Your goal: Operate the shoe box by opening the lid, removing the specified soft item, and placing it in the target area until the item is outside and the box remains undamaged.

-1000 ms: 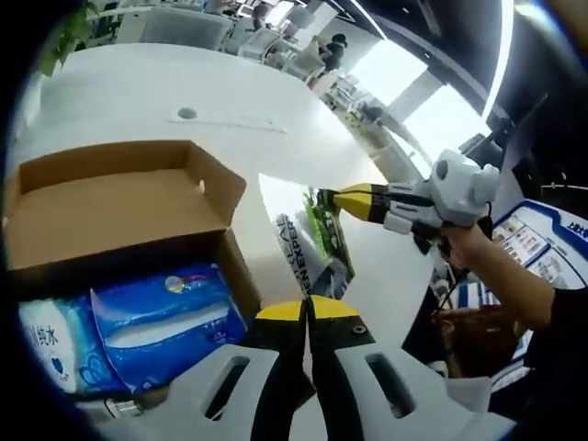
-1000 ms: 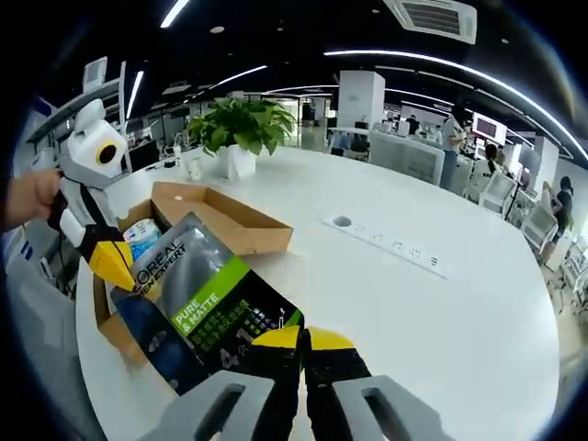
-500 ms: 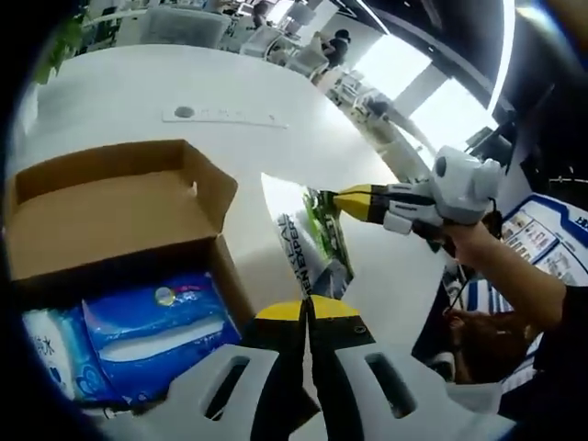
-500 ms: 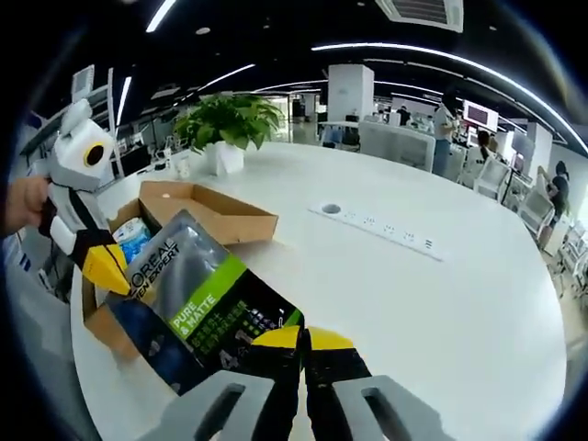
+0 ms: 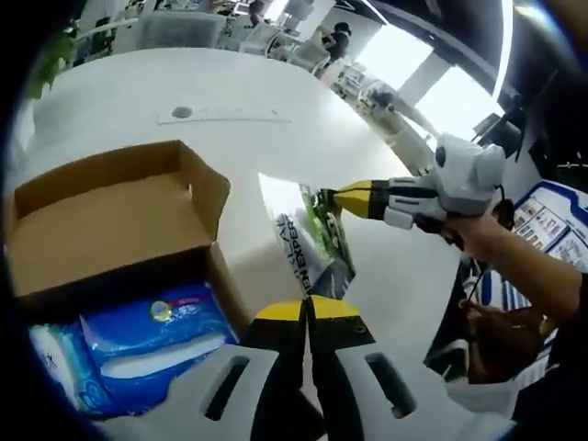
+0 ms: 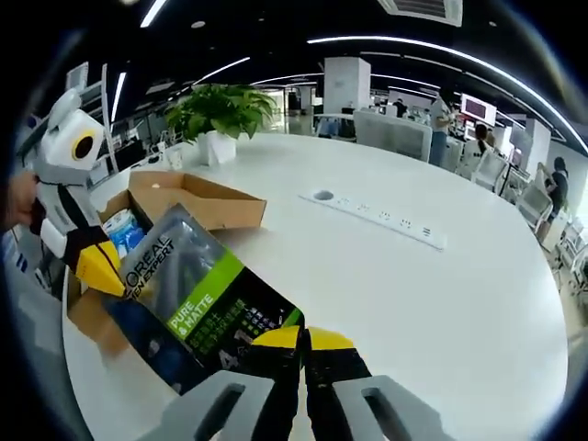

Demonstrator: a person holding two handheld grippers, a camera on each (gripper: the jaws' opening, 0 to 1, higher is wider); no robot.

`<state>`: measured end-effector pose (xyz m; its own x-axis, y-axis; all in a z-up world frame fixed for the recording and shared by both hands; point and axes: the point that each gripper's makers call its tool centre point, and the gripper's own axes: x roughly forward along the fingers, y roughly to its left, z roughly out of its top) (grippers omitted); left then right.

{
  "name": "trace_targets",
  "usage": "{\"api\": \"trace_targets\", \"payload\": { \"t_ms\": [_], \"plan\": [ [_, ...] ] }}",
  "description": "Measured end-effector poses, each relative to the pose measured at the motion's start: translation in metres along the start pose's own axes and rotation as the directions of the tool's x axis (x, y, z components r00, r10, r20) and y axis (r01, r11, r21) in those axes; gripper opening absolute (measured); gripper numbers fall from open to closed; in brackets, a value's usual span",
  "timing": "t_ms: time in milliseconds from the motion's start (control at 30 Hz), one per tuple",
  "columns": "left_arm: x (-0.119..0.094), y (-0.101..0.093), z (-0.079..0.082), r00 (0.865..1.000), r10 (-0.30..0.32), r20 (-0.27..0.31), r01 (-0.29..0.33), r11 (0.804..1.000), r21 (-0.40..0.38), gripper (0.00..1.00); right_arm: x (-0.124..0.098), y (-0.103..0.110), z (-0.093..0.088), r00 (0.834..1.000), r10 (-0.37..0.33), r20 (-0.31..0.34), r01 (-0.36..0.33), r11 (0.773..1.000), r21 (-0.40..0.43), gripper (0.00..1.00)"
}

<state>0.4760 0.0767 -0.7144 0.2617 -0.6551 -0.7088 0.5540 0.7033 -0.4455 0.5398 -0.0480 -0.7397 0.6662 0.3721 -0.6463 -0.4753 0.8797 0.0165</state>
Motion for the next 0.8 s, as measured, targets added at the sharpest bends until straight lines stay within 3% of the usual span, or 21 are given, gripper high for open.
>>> {"api": "trace_targets", "payload": {
  "t_ms": [200, 800],
  "plan": [
    [0.005, -0.002, -0.001, 1.000, -0.006, -0.005, 0.006, 1.000, -0.009, 0.00, 0.003, -0.004, -0.007, 1.000, -0.010, -0.013, 0.010, 1.000, -0.003, 0.00],
    [0.023, -0.003, -0.006, 0.999, 0.022, -0.032, -0.020, 0.998, 0.057, 0.00, 0.007, -0.012, -0.023, 0.999, -0.025, -0.039, 0.026, 1.000, 0.018, 0.00]
  ]
}}
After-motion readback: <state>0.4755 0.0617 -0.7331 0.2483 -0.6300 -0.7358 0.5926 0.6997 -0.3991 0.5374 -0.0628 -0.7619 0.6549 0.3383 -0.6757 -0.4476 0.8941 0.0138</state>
